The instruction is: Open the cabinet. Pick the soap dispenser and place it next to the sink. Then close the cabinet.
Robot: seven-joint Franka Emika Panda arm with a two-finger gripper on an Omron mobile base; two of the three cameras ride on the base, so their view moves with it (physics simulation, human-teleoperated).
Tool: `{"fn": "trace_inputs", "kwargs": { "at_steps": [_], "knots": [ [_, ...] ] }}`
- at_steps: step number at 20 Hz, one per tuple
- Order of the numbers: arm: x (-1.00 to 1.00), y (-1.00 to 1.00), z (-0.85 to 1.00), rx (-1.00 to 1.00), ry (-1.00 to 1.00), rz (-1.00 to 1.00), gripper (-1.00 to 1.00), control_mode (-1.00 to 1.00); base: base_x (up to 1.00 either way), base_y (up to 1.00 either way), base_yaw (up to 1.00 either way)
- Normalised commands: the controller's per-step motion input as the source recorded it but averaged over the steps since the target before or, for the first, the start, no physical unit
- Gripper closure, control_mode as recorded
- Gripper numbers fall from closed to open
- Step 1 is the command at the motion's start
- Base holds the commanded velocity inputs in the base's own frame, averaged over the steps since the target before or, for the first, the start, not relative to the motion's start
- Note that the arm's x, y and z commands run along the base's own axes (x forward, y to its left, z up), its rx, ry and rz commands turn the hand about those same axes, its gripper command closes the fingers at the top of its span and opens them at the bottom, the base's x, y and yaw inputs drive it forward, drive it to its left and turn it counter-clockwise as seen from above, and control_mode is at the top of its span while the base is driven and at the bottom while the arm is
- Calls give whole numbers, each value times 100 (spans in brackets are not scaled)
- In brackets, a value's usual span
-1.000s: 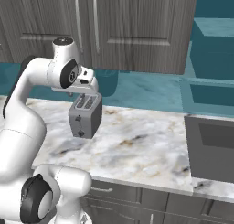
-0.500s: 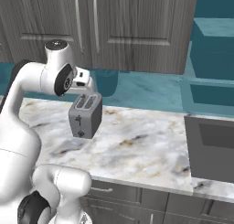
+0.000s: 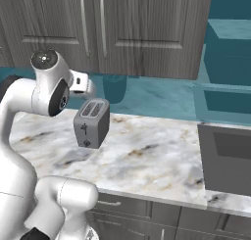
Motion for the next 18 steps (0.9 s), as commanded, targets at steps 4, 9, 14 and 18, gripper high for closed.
{"fn": "trace_inputs", "kwargs": {
  "at_steps": [4,9,14,18],
  "knots": [
    [-26,15,78,3,-41,1,-100,-100,0,0,0],
    [-41,5,45,2,-28,0,-100,-100,0,0,0],
    [-13,11,26,-2,-6,-1,-100,-100,0,0,0],
    [0,-1,28,-2,5,-12,-100,-100,0,0,0]
  ]
}}
